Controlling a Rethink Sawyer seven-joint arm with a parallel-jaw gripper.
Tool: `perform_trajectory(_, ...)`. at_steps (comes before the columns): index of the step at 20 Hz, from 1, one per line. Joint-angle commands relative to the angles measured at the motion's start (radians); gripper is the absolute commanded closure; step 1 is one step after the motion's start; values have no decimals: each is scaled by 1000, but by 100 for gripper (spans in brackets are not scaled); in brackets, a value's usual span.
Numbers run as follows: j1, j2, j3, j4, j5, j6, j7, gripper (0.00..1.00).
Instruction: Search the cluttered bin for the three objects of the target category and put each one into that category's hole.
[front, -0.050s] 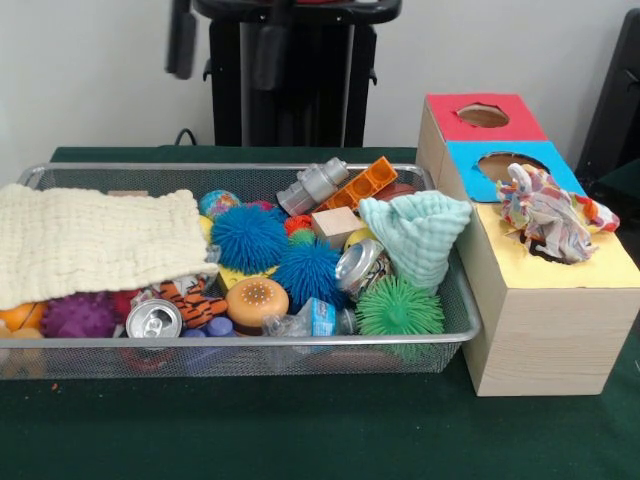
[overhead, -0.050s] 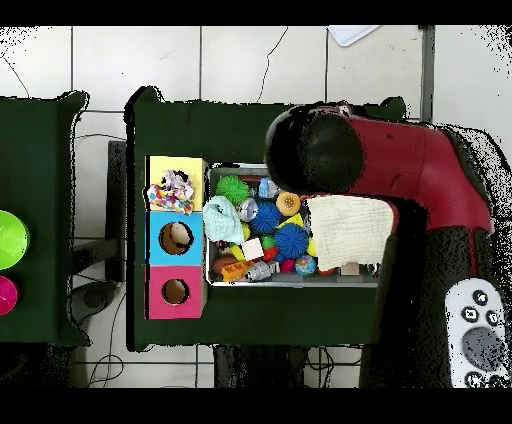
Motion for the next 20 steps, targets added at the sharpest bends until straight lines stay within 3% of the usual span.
perform_trajectory(1,-74,101,115,-51,-125,96,-334,0)
perform_trajectory(8,-147,165,161,-72,-188,50,-344,0)
perform_trajectory(16,-214,163,180,80,-310,-103,-313,0)
perform_trajectory(20,-228,150,164,159,-339,-179,-192,0)
